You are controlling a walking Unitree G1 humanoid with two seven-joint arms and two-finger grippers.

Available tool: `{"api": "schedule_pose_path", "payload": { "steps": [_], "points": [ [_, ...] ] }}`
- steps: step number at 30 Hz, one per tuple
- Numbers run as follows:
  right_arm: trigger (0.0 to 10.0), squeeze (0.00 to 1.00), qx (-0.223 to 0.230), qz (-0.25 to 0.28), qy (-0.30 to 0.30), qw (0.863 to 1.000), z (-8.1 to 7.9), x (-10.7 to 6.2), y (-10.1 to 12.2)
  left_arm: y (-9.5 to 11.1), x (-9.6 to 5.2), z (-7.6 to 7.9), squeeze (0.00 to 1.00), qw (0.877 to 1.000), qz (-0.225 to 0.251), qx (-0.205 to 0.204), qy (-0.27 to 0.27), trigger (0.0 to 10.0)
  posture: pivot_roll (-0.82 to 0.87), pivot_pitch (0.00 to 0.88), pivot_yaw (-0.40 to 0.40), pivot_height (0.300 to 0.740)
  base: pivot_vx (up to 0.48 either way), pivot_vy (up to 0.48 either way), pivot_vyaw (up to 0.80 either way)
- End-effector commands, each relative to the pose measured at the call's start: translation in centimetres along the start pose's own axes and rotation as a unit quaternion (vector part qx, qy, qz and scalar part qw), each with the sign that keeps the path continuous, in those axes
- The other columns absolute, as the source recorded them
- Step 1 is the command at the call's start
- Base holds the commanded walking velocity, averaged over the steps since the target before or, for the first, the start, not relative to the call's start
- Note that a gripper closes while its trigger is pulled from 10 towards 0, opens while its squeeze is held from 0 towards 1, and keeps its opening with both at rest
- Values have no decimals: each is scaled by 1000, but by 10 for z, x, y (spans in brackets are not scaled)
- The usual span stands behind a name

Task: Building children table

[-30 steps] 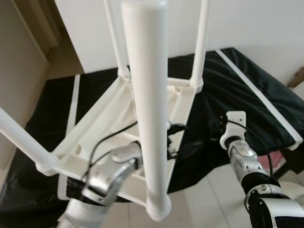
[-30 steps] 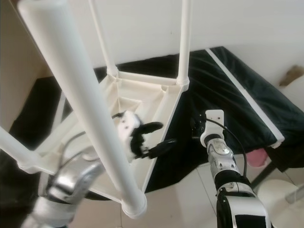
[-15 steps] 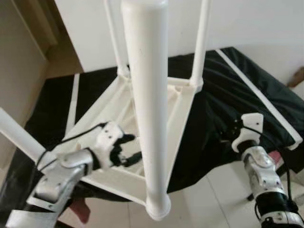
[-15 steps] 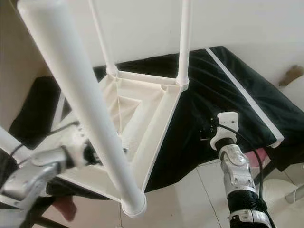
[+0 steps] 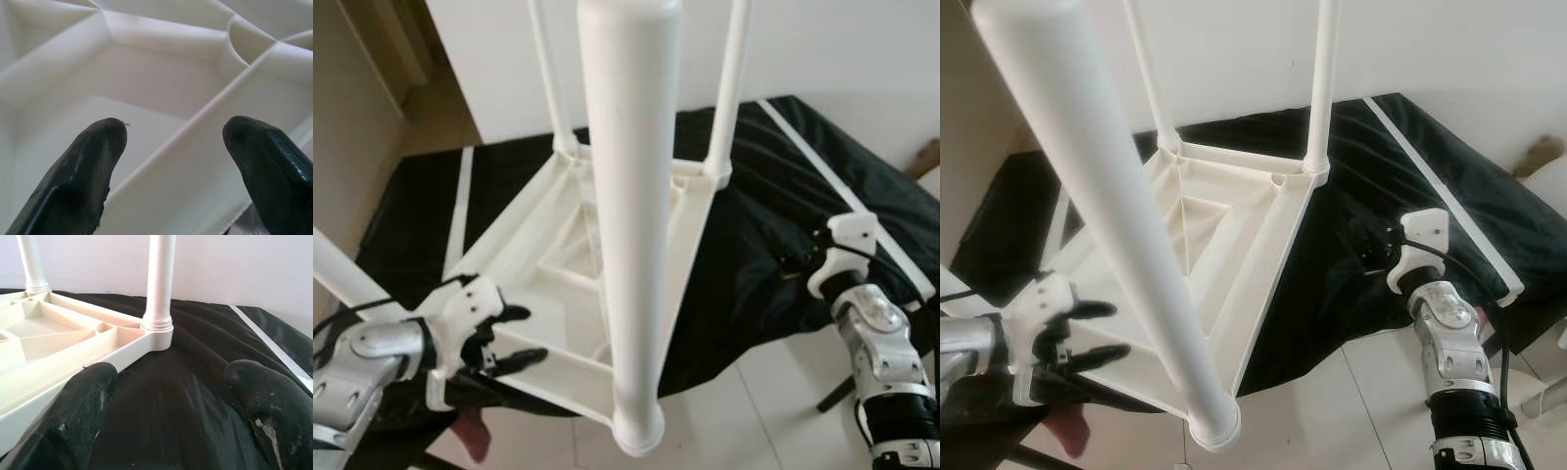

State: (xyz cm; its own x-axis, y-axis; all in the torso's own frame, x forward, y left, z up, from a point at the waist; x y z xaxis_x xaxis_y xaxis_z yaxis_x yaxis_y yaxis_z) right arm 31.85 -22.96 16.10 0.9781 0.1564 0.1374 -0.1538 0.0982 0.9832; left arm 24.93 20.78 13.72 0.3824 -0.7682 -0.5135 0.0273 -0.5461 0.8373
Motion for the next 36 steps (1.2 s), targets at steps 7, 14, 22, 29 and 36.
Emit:
{"api": "schedule_pose_path", "payload": {
  "steps": [7,14,22,29,36],
  "points": [
    [10000,0,5,-2,-1,1000,0,3,4,-12,10,-12,0,998,-51,30,18,10000,-15,0,50,740,0,0,0],
    [10000,0,9,-3,2,1000,-9,4,6,-11,21,-23,0,998,-47,23,35,10000,-23,0,71,740,0,0,0],
    [10000,0,10,-4,-3,1000,-11,3,6,-14,26,-26,0,998,-40,-24,47,10000,-24,0,81,740,0,0,0],
    [10000,0,8,-8,-3,1000,-15,0,4,-25,36,-37,0,991,-53,-70,102,10000,-31,0,87,740,0,0,0],
    [10000,0,3,-14,-4,1000,-15,-3,3,-32,35,-42,0,985,-76,-86,128,10000,-36,0,89,740,0,0,0]
  ]
}}
Point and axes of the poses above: a point about 5 cm out from each wrist's last joint towards the gripper, its own x axis pointing out of the wrist towards the gripper, its own y axis along the axis of the wrist's last joint, z = x × y, the point moved 1 cm from there along x, pointing out of the wrist towards the gripper, and after that the axes turned 3 degrees about x, right-handed, at the moved point
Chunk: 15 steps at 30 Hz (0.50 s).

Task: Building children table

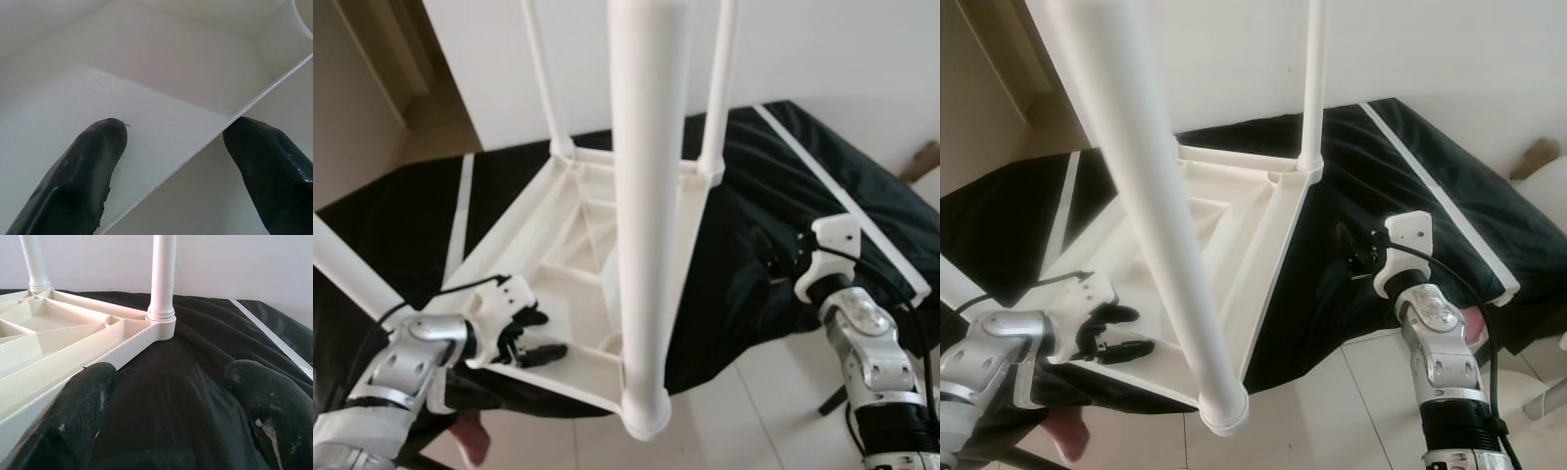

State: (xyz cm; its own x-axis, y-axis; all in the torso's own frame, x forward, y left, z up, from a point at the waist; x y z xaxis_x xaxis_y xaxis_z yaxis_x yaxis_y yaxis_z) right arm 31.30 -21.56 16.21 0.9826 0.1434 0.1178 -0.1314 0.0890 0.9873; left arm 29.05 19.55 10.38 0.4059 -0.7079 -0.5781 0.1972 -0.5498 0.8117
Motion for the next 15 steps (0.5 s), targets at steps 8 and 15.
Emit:
{"api": "schedule_pose_path", "payload": {
  "steps": [8,15],
  "points": [
    [10000,0,-9,-6,6,1000,-6,0,0,-2,5,-30,0,972,-25,-105,207,10000,-40,0,84,740,0,0,0],
    [10000,0,-7,-1,5,1000,-8,2,4,18,20,-26,0,960,20,-148,236,10000,-48,0,77,740,0,0,0]
  ]
}}
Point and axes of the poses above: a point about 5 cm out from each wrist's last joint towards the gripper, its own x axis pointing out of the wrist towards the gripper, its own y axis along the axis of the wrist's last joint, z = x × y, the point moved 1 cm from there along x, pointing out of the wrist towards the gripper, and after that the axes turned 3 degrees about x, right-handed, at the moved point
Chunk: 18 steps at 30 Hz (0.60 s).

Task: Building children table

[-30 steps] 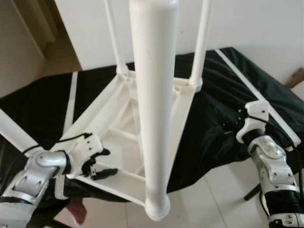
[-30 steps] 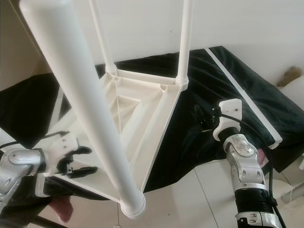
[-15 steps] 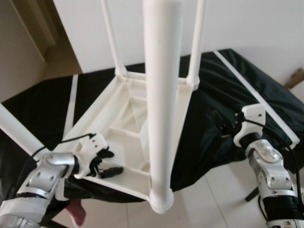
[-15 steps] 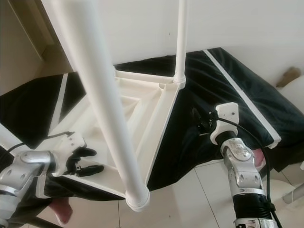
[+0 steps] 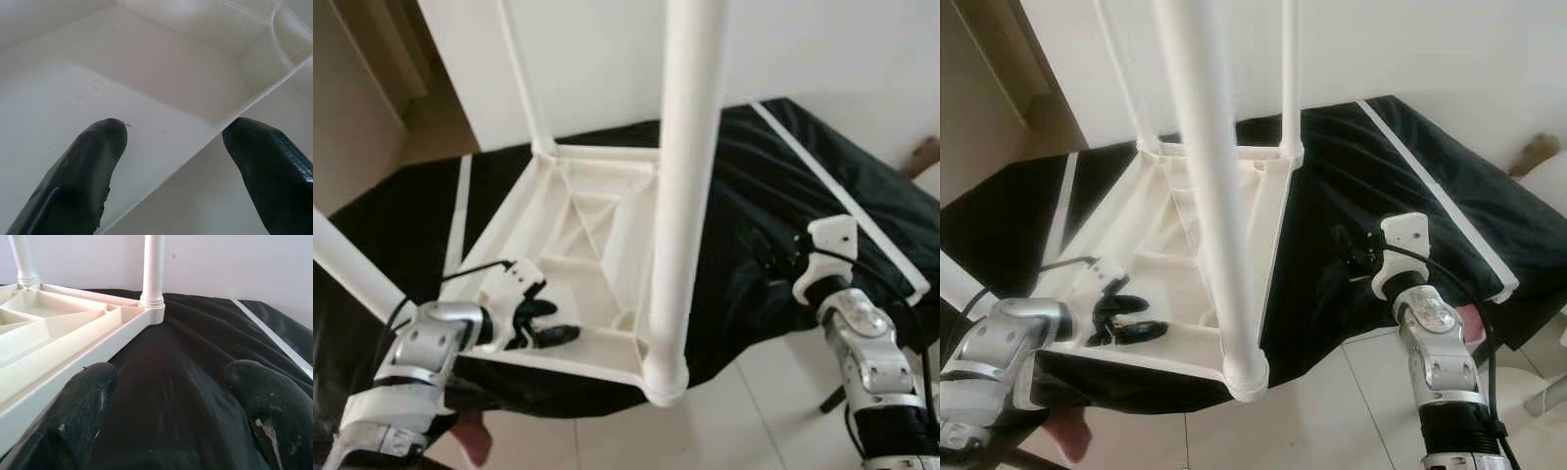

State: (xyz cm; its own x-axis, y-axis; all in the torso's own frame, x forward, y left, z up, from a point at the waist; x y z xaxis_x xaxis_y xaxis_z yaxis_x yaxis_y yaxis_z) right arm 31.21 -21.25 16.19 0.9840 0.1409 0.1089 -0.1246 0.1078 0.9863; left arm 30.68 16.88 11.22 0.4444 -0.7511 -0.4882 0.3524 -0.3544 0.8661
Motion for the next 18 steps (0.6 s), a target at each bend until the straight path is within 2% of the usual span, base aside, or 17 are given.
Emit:
{"api": "schedule_pose_path", "payload": {
  "steps": [1,3,4,5,6,7,8,10,14,16,18],
  "points": [
    [10000,0,2,4,7,1000,-6,2,3,2,7,-19,0,971,5,-35,236,10000,-49,0,76,740,0,0,0],
    [10000,0,2,4,7,1000,-6,2,3,2,7,-19,0,971,5,-35,236,10000,-49,0,76,740,0,0,0],
    [10000,0,3,2,7,1000,-9,1,2,2,22,-10,0,970,13,-51,237,10000,-53,0,72,740,0,0,0],
    [10000,0,4,-1,5,1000,-10,0,0,2,33,-3,0,971,10,-49,234,10000,-56,0,72,740,0,0,0],
    [10000,0,4,-1,5,1000,-10,0,0,2,33,-3,0,971,10,-49,234,10000,-56,0,72,740,0,0,0],
    [10000,0,5,-2,3,1000,-10,-1,-1,3,43,4,0,972,9,-47,229,10000,-56,0,72,740,0,0,0],
    [10000,0,5,-2,3,1000,-10,-1,-1,3,43,4,0,972,9,-47,229,10000,-56,0,72,740,0,0,0],
    [10000,0,6,-3,2,1000,-10,-2,-1,9,56,16,0,977,16,-21,212,10000,-60,0,70,740,0,0,0],
    [10000,0,5,2,5,1000,-10,-4,0,22,55,21,0,980,52,-5,192,10000,-64,0,64,740,0,0,0],
    [10000,0,4,8,8,1000,-10,-5,2,30,49,22,0,982,81,3,171,10000,-63,0,60,740,0,0,0],
    [10000,0,4,8,8,1000,-10,-5,2,30,49,22,0,982,81,3,171,10000,-63,0,60,740,0,0,0]
  ]
}}
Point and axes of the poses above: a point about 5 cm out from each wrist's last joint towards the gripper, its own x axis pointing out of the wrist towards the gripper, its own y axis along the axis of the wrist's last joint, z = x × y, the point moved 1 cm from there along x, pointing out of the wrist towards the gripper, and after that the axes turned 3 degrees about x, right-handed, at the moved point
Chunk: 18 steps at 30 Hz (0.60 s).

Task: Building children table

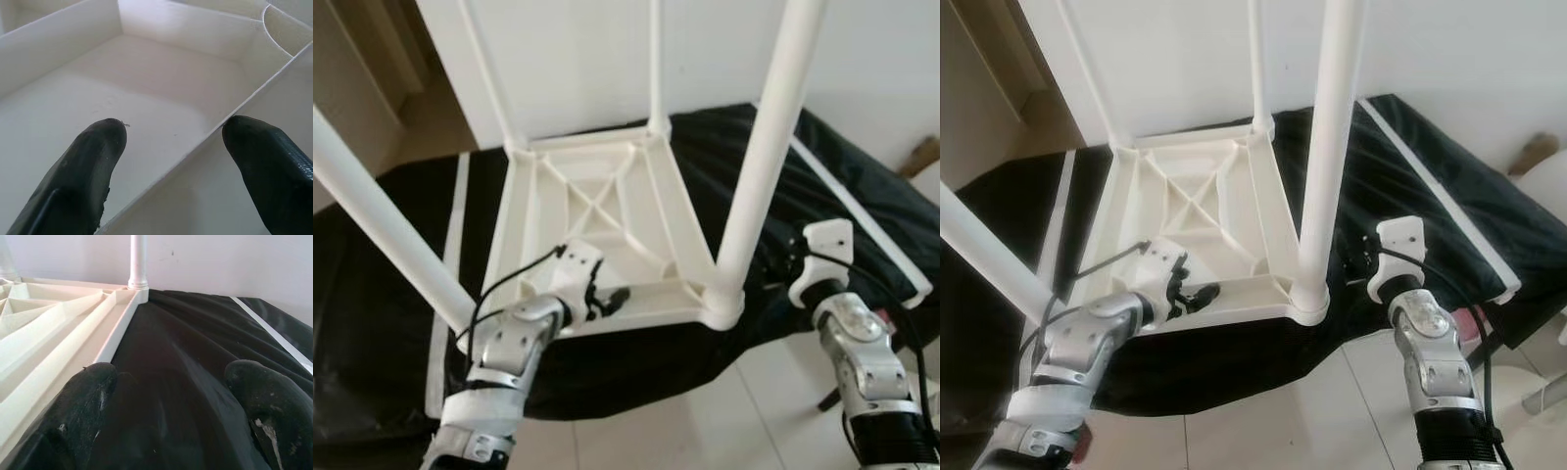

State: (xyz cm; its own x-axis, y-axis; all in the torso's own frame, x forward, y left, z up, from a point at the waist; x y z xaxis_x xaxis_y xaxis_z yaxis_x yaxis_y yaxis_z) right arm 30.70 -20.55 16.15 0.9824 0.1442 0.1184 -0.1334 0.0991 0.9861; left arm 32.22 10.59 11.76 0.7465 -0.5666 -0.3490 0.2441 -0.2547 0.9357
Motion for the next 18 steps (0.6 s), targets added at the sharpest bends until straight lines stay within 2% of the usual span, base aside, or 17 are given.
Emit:
{"api": "schedule_pose_path", "payload": {
  "steps": [1,4,5,6,8,9,14,15,16,18],
  "points": [
    [10000,0,0,7,7,1000,0,-3,2,2,-6,-1,0,1000,16,3,-19,10000,-61,0,57,740,0,0,0],
    [10000,0,5,10,7,1000,5,-7,2,12,-18,3,0,997,54,21,-55,10000,-51,0,47,740,0,0,0],
    [10000,0,5,10,7,1000,5,-7,2,12,-18,3,0,997,54,21,-55,10000,-51,0,47,740,0,0,0],
    [10000,0,6,5,7,1000,9,-13,0,19,-26,5,0,994,83,19,-69,10000,-39,0,38,740,0,0,0],
    [10000,0,6,5,7,1000,9,-13,0,19,-26,5,0,994,83,19,-69,10000,-39,0,38,740,0,0,0],
    [10000,0,10,-4,5,1000,15,-19,-3,25,-33,7,0,991,110,17,-77,10000,-29,0,34,740,0,0,0],
    [10000,0,33,-8,8,999,24,-30,-3,33,-39,11,0,989,137,21,-50,10000,-9,0,26,740,0,0,0],
    [10000,961,53,-6,14,998,24,-33,-3,35,-39,13,0,988,148,13,-34,10000,10,0,19,740,0,0,0],
    [10000,1000,68,-5,28,997,22,-37,-3,37,-38,14,0,988,155,1,-18,10000,18,0,16,740,0,0,0],
    [10000,1000,73,-12,54,996,17,-42,-3,39,-40,18,0,985,172,-27,-9,10000,22,0,15,740,0,0,0]
  ]
}}
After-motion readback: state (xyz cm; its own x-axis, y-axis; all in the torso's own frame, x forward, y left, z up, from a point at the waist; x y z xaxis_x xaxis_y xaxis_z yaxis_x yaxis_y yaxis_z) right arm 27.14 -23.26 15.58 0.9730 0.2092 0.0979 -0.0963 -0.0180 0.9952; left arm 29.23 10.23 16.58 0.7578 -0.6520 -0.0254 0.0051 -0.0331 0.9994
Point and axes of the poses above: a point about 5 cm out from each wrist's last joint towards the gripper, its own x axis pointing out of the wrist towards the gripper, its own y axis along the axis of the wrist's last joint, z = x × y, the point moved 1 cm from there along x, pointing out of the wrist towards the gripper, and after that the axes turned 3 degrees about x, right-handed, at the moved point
